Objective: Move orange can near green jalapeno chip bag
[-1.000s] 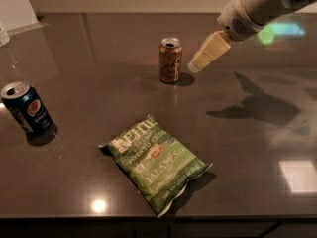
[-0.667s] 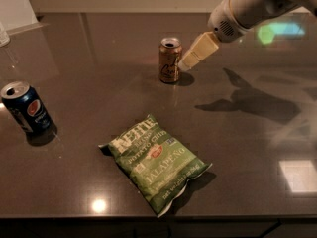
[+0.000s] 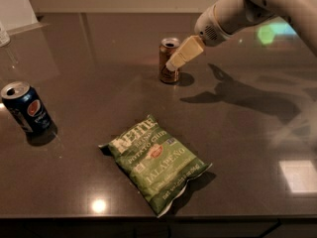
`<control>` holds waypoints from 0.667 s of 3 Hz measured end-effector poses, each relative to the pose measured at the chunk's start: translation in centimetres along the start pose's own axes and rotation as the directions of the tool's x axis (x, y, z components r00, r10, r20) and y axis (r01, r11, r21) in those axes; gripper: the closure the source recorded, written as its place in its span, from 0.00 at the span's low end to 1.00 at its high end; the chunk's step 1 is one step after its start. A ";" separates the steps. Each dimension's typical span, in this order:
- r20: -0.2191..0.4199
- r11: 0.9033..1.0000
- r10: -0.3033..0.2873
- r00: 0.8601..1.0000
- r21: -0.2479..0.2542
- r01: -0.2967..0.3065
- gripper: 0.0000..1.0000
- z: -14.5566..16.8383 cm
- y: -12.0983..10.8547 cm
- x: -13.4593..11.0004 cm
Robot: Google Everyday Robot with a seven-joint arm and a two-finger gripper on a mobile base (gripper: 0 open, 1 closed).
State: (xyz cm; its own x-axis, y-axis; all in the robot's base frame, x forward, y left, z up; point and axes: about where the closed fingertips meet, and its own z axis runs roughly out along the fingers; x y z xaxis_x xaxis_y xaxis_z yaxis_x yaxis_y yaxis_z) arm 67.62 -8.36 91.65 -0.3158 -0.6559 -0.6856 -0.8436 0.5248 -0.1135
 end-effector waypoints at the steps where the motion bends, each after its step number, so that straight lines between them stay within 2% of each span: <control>1: 0.010 1.000 0.013 1.000 -0.024 -0.012 0.00 1.6 -0.2 -0.4; 2: 0.024 0.999 0.014 1.000 -0.043 -0.013 0.00 2.4 -0.3 -0.9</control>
Offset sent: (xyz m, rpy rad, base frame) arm 0.0227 0.0222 -0.0087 0.0637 0.0224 0.0317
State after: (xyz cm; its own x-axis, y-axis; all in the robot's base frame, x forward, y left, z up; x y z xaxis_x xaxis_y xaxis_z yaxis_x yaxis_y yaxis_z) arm 69.17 -6.61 90.58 -0.3177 -0.6353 -0.7039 -0.8571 0.5098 -0.0733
